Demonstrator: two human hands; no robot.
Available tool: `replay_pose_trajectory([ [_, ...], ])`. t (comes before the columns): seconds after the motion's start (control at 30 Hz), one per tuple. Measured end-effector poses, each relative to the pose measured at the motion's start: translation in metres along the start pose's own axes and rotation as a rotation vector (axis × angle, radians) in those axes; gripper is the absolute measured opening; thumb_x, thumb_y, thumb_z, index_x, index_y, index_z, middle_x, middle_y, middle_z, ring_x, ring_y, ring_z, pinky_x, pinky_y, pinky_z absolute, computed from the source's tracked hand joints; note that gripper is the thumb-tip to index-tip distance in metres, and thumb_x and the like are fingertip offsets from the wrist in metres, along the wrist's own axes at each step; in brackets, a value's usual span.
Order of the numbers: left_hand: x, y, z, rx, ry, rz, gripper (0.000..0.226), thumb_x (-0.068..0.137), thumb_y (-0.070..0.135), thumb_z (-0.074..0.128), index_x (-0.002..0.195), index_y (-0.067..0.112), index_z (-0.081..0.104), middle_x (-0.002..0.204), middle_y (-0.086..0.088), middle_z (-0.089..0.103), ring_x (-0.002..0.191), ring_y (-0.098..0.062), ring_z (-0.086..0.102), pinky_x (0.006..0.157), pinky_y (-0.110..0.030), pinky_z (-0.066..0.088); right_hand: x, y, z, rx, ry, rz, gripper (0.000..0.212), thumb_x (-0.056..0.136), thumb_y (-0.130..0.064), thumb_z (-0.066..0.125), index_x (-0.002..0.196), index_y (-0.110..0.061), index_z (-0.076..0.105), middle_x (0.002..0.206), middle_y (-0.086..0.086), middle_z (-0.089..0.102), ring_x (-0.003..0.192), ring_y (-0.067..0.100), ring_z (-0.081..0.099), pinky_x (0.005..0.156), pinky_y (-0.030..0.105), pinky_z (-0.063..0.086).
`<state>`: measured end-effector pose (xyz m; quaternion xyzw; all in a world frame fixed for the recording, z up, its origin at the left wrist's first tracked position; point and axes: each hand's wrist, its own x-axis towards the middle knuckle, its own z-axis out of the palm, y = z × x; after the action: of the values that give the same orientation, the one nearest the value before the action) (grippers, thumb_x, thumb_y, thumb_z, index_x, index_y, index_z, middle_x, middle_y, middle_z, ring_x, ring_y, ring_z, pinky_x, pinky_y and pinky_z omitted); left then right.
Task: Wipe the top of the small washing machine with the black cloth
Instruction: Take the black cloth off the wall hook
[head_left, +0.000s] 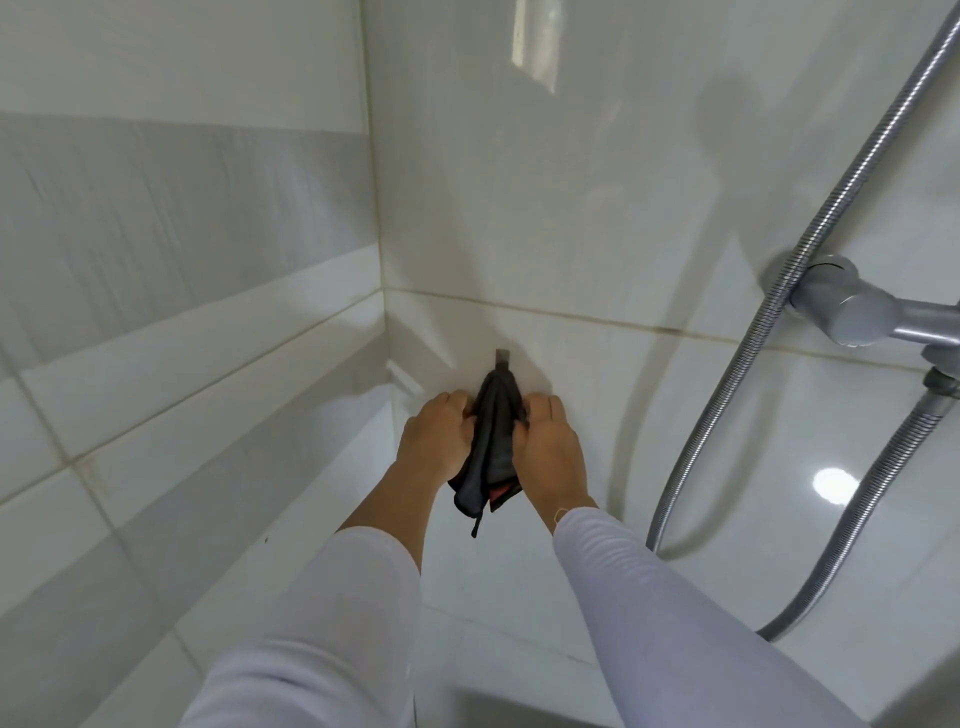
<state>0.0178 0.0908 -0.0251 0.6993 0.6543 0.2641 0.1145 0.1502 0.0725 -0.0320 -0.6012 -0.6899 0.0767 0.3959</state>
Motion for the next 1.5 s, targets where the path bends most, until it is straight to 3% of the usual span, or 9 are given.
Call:
replay_pose_trajectory([
  [0.13, -0.003, -0.005, 0.005, -0.074, -0.021, -0.034, 0.022, 0.096, 0.026, 0.043, 0.106, 0.011, 0.055, 0.102, -0.007, 0.058, 0.092, -0.028, 0.059, 0.084, -0.043, 0.052, 0.002, 0.004, 0.004, -0.033, -0.025, 0.017, 0.019, 0.093, -0.011, 0.039, 0.099, -0.001, 0.053, 0.105, 0.013, 0.056, 0.078, 0.03, 0.053, 0.069, 0.039, 0.046],
  [0.27, -0.01, -0.01, 0.001, -0.081, 0.014, -0.08, 0.014, 0.099, 0.025, 0.035, 0.097, 0.011, 0.04, 0.073, -0.002, 0.052, 0.064, -0.023, 0.053, 0.055, -0.031, 0.04, -0.003, 0.008, 0.004, -0.101, 0.034, -0.004, 0.018, 0.091, -0.012, 0.04, 0.098, -0.002, 0.054, 0.103, 0.014, 0.057, 0.075, 0.032, 0.052, 0.061, 0.033, 0.037],
  [0.4, -0.02, -0.019, -0.016, -0.043, 0.088, -0.064, 0.02, 0.101, 0.028, 0.033, 0.101, 0.009, 0.04, 0.075, -0.007, 0.054, 0.068, -0.026, 0.052, 0.06, -0.033, 0.038, -0.01, 0.007, -0.008, -0.123, 0.091, -0.001, 0.018, 0.09, -0.014, 0.041, 0.099, -0.004, 0.052, 0.099, 0.013, 0.057, 0.085, 0.032, 0.054, 0.065, 0.035, 0.042],
  [0.63, -0.032, -0.014, -0.046, -0.014, 0.097, -0.029, 0.043, 0.101, 0.032, 0.033, 0.062, 0.014, 0.037, 0.058, -0.001, 0.038, 0.068, -0.025, 0.045, 0.062, -0.03, 0.032, -0.011, -0.008, -0.039, -0.013, -0.054, 0.066, 0.008, 0.092, -0.016, 0.038, 0.086, -0.011, 0.04, 0.059, 0.001, 0.046, 0.059, 0.027, 0.048, 0.054, 0.031, 0.038],
  [0.83, -0.052, 0.018, -0.061, -0.255, 0.001, -0.092, 0.044, 0.103, 0.034, 0.024, 0.093, 0.003, 0.053, 0.083, -0.009, 0.055, 0.084, -0.023, 0.049, 0.076, -0.03, 0.038, -0.015, -0.048, -0.06, 0.461, -0.167, 0.291, 0.008, 0.089, -0.01, 0.049, 0.085, -0.007, 0.055, 0.066, 0.008, 0.063, 0.046, 0.015, 0.061, 0.041, 0.018, 0.048],
  [1.07, -0.069, 0.032, -0.069, -0.866, -0.245, -0.169, 0.058, 0.088, 0.062, 0.042, 0.117, 0.014, 0.058, 0.113, -0.006, 0.067, 0.104, -0.022, 0.065, 0.091, -0.04, 0.054, -0.026, -0.079, -0.071, 0.688, -0.316, 0.368, 0.017, 0.09, -0.021, 0.053, 0.096, -0.011, 0.065, 0.077, 0.0, 0.068, 0.064, 0.014, 0.065, 0.057, 0.023, 0.051],
  [1.2, -0.078, 0.023, -0.074, -0.963, -0.315, -0.133, 0.04, 0.08, 0.034, 0.073, 0.113, 0.02, 0.054, 0.118, -0.007, 0.063, 0.109, -0.022, 0.062, 0.098, -0.043, 0.05, -0.033, -0.084, -0.088, 0.731, -0.419, 0.394, 0.022, 0.088, -0.014, 0.049, 0.098, -0.016, 0.068, 0.073, 0.003, 0.065, 0.063, 0.017, 0.059, 0.06, 0.025, 0.052],
  [1.37, -0.088, 0.031, -0.078, -1.052, -0.456, -0.124, 0.038, 0.089, 0.007, 0.061, 0.124, 0.018, 0.051, 0.116, -0.009, 0.06, 0.105, -0.025, 0.06, 0.087, -0.04, 0.054, -0.046, -0.067, -0.093, 0.703, -0.212, 0.531, 0.024, 0.086, -0.013, 0.048, 0.103, -0.014, 0.065, 0.07, 0.006, 0.059, 0.056, 0.017, 0.05, 0.055, 0.026, 0.047],
  [1.5, -0.097, 0.04, -0.08, -1.067, -0.514, -0.134, 0.034, 0.094, 0.007, 0.054, 0.125, 0.021, 0.052, 0.118, -0.008, 0.058, 0.106, -0.025, 0.058, 0.078, -0.035, 0.055, -0.075, -0.034, -0.103, 0.697, -0.284, 0.691, 0.045, 0.086, -0.042, 0.055, 0.122, -0.016, 0.051, 0.107, 0.008, 0.061, 0.097, 0.026, 0.061, 0.08, 0.035, 0.051],
])
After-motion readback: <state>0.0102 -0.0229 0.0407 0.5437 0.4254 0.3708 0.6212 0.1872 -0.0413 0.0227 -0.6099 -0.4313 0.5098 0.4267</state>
